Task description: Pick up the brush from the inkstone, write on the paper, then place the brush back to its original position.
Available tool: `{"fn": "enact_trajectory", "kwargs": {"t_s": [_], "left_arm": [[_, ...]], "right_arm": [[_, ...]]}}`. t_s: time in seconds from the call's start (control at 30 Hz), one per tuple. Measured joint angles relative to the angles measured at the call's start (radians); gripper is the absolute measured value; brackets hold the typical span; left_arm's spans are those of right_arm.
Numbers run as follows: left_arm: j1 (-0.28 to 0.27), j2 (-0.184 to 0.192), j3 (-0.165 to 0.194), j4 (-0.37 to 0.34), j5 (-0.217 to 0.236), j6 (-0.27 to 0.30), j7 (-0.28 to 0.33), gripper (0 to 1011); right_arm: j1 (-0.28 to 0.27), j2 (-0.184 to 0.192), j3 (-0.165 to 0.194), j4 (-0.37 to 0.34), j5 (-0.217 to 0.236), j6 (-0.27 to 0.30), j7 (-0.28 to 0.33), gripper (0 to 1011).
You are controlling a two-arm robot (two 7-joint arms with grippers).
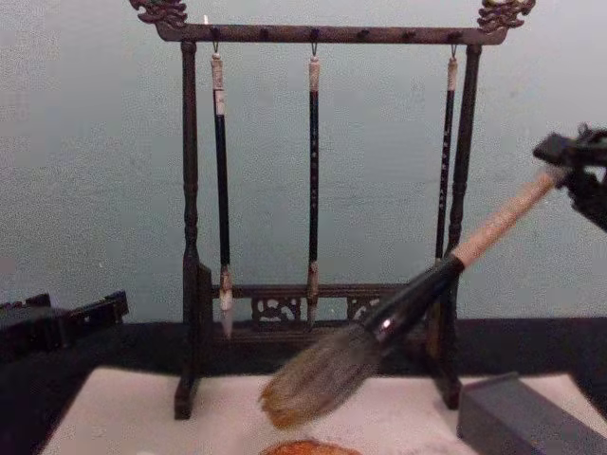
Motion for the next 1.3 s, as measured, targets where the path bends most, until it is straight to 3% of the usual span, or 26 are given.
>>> {"fn": "enact_trajectory", "kwargs": {"t_s": [0.23, 0.47, 0.7, 0.93, 1.3], "left_arm": [[0.0, 0.0, 0.0, 0.0, 0.0, 0.0, 0.0, 1002], [0.0, 0.0, 0.0, 0.0, 0.0, 0.0, 0.0, 1002], [0.0, 0.0, 0.0, 0.0, 0.0, 0.0, 0.0, 1002], [0.0, 0.0, 0.0, 0.0, 0.0, 0.0, 0.0, 1002], [0.0, 0.0, 0.0, 0.0, 0.0, 0.0, 0.0, 1002]], "right_arm": [[0.004, -0.005, 0.016, 0.044, 0.079, 0.028, -0.097, 182], [0.026, -0.037, 0.032, 0.102, 0.185, 0.058, -0.195, 182], [0.047, -0.051, 0.034, 0.145, 0.259, 0.075, -0.284, 181], [0.066, -0.033, 0.012, 0.168, 0.279, 0.084, -0.34, 181], [0.109, -0.009, -0.037, 0.223, 0.266, 0.067, -0.354, 182]]}}
